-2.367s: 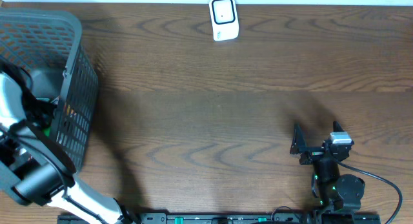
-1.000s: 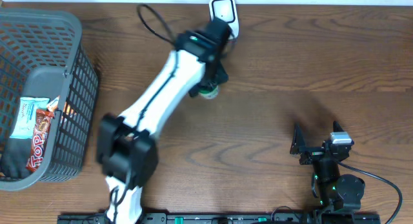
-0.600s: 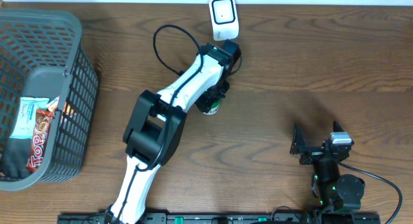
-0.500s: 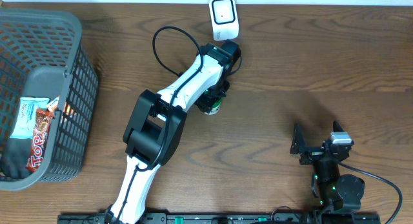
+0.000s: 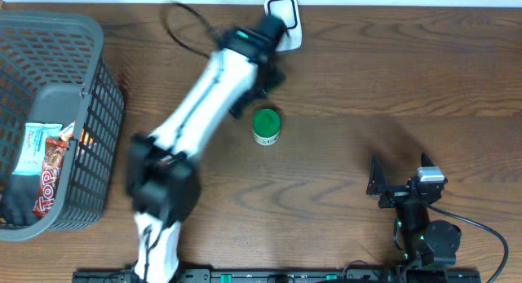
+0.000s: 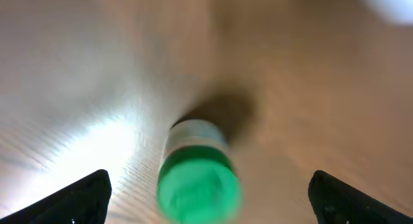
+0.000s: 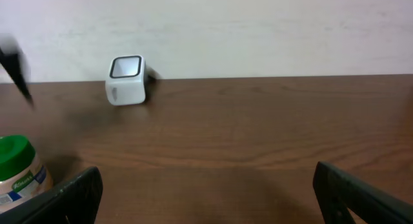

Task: Scan the item barcode
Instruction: 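Place the jar on the table in front of the scanner, then return the left gripper to the basket and grasp the Kleenex pack, then carry the Kleenex pack to the scanner and set it down, then reach into the basket and grasp the green Zappy wipes pack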

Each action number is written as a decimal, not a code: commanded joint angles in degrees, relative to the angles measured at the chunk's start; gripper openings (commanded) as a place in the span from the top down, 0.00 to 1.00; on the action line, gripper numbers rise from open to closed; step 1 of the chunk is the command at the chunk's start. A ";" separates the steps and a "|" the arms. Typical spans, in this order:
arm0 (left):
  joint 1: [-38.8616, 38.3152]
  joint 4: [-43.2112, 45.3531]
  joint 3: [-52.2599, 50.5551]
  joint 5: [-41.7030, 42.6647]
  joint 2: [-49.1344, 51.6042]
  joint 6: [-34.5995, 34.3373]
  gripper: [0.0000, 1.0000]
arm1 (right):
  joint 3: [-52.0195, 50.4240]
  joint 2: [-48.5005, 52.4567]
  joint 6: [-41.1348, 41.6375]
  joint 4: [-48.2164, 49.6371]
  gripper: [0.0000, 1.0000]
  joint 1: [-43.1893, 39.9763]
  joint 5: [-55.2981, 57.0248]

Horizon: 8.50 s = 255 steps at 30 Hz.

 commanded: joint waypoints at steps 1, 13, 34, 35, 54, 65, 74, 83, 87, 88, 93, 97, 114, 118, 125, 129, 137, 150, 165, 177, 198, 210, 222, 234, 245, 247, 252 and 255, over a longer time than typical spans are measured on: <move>6.54 -1.53 6.08 -3.56 -15.87 16.04 0.02 | -0.07 -0.22 0.59 -0.17 0.01 0.61 0.28; 50.31 -10.49 4.46 -10.36 -28.74 18.43 0.02 | -0.07 -0.22 0.59 -0.17 0.01 0.61 0.28; 55.93 8.98 -22.03 -8.13 -8.37 37.29 0.02 | -0.07 -0.22 0.59 -0.17 0.01 0.61 0.28; 55.93 9.16 -22.03 -7.89 -7.32 37.27 0.02 | -0.07 -0.22 0.59 -0.17 0.01 0.61 0.28; 55.93 11.13 -22.25 -2.73 5.49 32.54 0.02 | -0.07 -0.22 0.59 -0.17 0.01 0.61 0.28; 55.93 9.44 -21.38 -9.38 5.20 32.59 0.37 | -0.07 -0.22 0.59 -0.17 0.01 0.61 0.28; 55.91 -2.16 -8.22 -9.42 -6.71 33.38 0.41 | -0.07 -0.22 0.59 -0.17 0.01 0.61 0.28; 52.46 0.17 -4.02 10.05 -31.19 32.52 0.41 | -0.07 -0.22 0.59 -0.17 0.01 0.61 0.28; 39.78 3.37 -4.07 13.92 -36.70 30.51 0.41 | -0.07 -0.22 0.59 -0.17 0.01 0.61 0.28; 35.69 4.07 -4.07 13.90 -36.92 30.08 0.41 | -0.07 -0.22 0.59 -0.17 0.01 0.61 0.28; 9.09 10.49 -5.35 7.52 -32.50 22.60 0.41 | -0.07 -0.22 0.59 -0.17 0.01 0.61 0.28; -7.37 14.27 -5.49 -3.08 -23.28 12.98 0.41 | -0.07 -0.22 0.59 -0.17 0.01 0.61 0.28; -23.78 14.62 -5.49 -11.21 9.62 -20.94 0.42 | -0.07 -0.22 0.59 -0.17 0.01 0.61 0.28; -23.87 15.89 -5.49 -11.23 9.90 -20.90 0.42 | -0.07 -0.22 0.59 -0.17 0.01 0.61 0.28; -24.72 15.82 -5.86 -15.72 9.90 -16.61 0.43 | -0.07 -0.22 0.59 -0.17 0.01 0.61 0.28; -24.87 15.78 -5.86 -19.54 9.90 -12.94 0.42 | -0.07 -0.22 0.59 -0.17 0.01 0.61 0.28; -24.87 15.91 -5.86 -26.86 9.90 -6.19 0.43 | -0.07 -0.22 0.59 -0.17 0.01 0.61 0.28; -27.67 14.49 -5.44 -23.98 9.09 0.66 0.20 | -0.07 -0.22 0.59 -0.17 0.01 0.61 0.28; 5.66 10.43 9.29 -25.44 -23.69 31.10 0.02 | -0.07 -0.22 0.59 -0.17 0.01 0.61 0.28; 56.63 -11.45 3.26 -6.80 -18.60 30.73 0.02 | -0.07 -0.22 0.59 -0.17 0.01 0.61 0.28; 57.33 9.73 -20.98 -20.63 -9.66 19.96 0.02 | -0.07 -0.22 0.59 -0.17 0.01 0.61 0.28; 56.78 18.08 -20.98 -21.29 -0.26 24.74 0.02 | -0.07 -0.22 0.59 -0.17 0.01 0.61 0.28; 56.78 23.08 -20.98 -21.31 2.43 31.30 0.02 | -0.07 -0.22 0.59 -0.17 0.01 0.61 0.28; 56.81 20.72 -20.98 -25.66 7.13 35.43 0.02 | -0.07 -0.22 0.59 -0.17 0.01 0.61 0.28; 59.93 13.60 -20.98 -33.70 7.13 35.58 0.19 | -0.07 -0.22 0.59 -0.17 0.01 0.61 0.28; 60.65 12.46 -20.98 -33.68 7.13 35.58 0.30 | -0.07 -0.22 0.59 -0.17 0.01 0.61 0.28; 62.29 9.86 -20.98 -33.70 7.13 35.56 0.54 | -0.07 -0.22 0.59 -0.17 0.01 0.61 0.28; 62.90 8.96 -20.98 -33.68 7.13 35.34 0.63 | -0.07 -0.22 0.59 -0.17 0.01 0.61 0.28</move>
